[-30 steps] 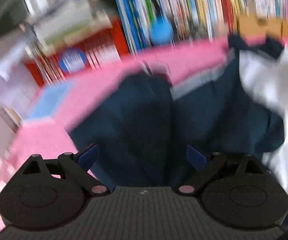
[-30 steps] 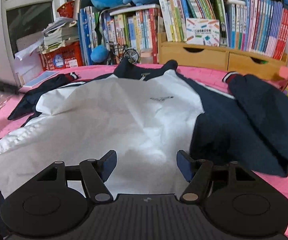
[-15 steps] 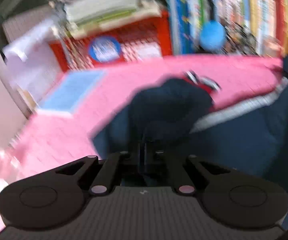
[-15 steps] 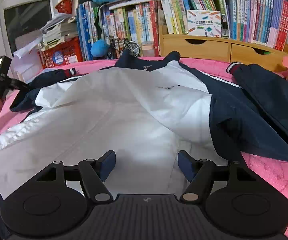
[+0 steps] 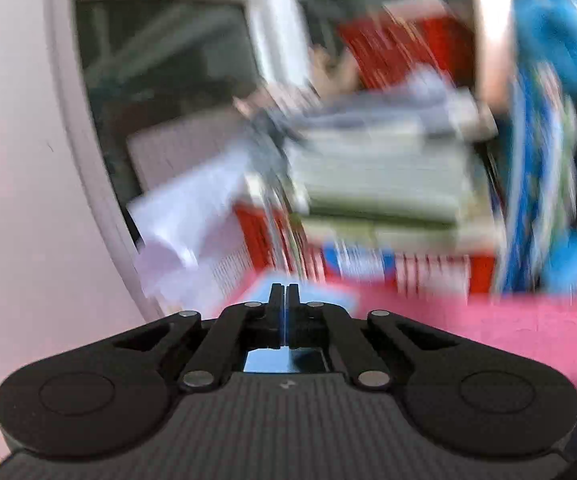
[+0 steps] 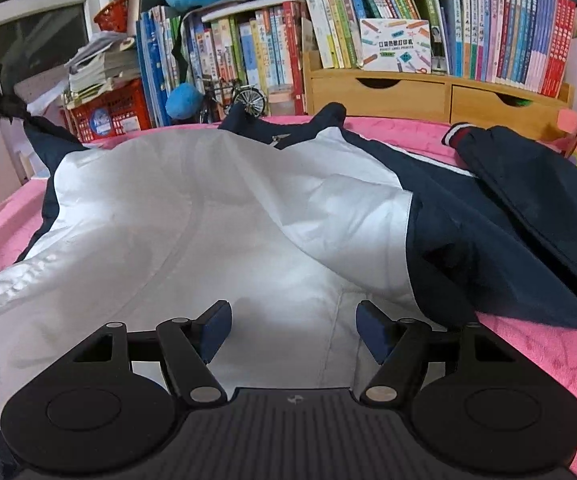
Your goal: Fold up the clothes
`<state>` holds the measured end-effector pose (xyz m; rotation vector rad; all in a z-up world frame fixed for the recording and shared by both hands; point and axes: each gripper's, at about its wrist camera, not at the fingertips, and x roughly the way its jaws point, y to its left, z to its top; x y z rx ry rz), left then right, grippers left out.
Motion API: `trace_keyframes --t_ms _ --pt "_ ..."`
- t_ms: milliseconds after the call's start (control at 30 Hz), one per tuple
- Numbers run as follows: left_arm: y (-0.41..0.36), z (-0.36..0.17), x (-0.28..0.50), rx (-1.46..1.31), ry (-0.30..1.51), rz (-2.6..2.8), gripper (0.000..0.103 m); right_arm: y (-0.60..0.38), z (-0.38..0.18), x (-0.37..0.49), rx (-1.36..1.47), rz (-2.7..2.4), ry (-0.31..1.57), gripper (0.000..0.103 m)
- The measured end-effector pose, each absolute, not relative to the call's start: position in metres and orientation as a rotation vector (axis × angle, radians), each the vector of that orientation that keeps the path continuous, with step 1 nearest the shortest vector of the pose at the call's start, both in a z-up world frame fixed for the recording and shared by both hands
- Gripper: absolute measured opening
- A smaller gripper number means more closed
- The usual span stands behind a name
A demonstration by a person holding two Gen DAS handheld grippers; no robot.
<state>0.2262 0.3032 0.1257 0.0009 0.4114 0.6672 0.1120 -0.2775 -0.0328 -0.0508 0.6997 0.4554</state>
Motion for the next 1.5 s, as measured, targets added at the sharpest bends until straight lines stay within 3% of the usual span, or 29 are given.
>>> trace_keyframes --t_ms 133,200,267,333,367,467,500,533,600,700,767,833,900,1167,1267,1500 --pt "0.306 0.184 0.214 -0.086 0.22 0.623 0.002 -0.276 -0.028 0.118 -0.057 0.435 0.701 0.069" --pt "0.304 0.182 0.216 -0.054 0.282 0.578 0.003 -0.275 -0.029 0.12 -0.047 0.434 0.704 0.07" --pt "0.3 0.15 0.217 -0.013 0.408 0.508 0.012 -0.272 -0.031 0.123 -0.045 0.434 0.71 0.07" --pt "0.292 0.107 0.215 0.03 0.525 0.452 0.033 -0.266 -0.033 0.124 -0.057 0.434 0.715 0.07" --pt "0.287 0.083 0.213 0.05 0.585 0.43 0.038 -0.264 -0.033 0.124 -0.065 0.435 0.716 0.07" --pt "0.275 0.016 0.209 0.115 0.737 0.398 0.071 -0.257 -0.029 0.123 -0.094 0.457 0.71 0.07" --pt "0.271 -0.003 0.211 0.153 0.781 0.398 0.091 -0.255 -0.028 0.123 -0.107 0.463 0.707 0.071" --pt "0.266 -0.016 0.213 0.204 0.804 0.394 0.099 -0.252 -0.027 0.122 -0.119 0.465 0.704 0.072" --pt "0.255 -0.032 0.211 0.321 0.751 0.405 0.103 -0.246 -0.027 0.121 -0.141 0.465 0.702 0.072" --pt "0.248 -0.042 0.23 0.451 0.717 0.454 0.103 -0.238 -0.03 0.121 -0.166 0.463 0.707 0.072" --pt "0.262 -0.038 0.247 0.364 0.747 0.475 0.094 -0.235 -0.033 0.121 -0.171 0.463 0.711 0.072" --pt "0.28 -0.025 0.263 0.236 0.771 0.498 0.032 -0.234 -0.035 0.121 -0.168 0.456 0.713 0.073" --pt "0.292 0.02 0.26 0.18 0.654 0.526 0.02 -0.234 -0.036 0.123 -0.16 0.453 0.716 0.073" --pt "0.337 0.176 0.237 0.033 0.246 0.588 0.02 -0.228 -0.043 0.132 -0.167 0.431 0.713 0.078" --pt "0.347 0.158 0.234 0.071 0.296 0.626 0.02 -0.225 -0.045 0.135 -0.157 0.427 0.707 0.079" --pt "0.391 0.021 0.238 -0.032 0.612 0.717 0.02 -0.222 -0.045 0.137 -0.172 0.428 0.708 0.08"
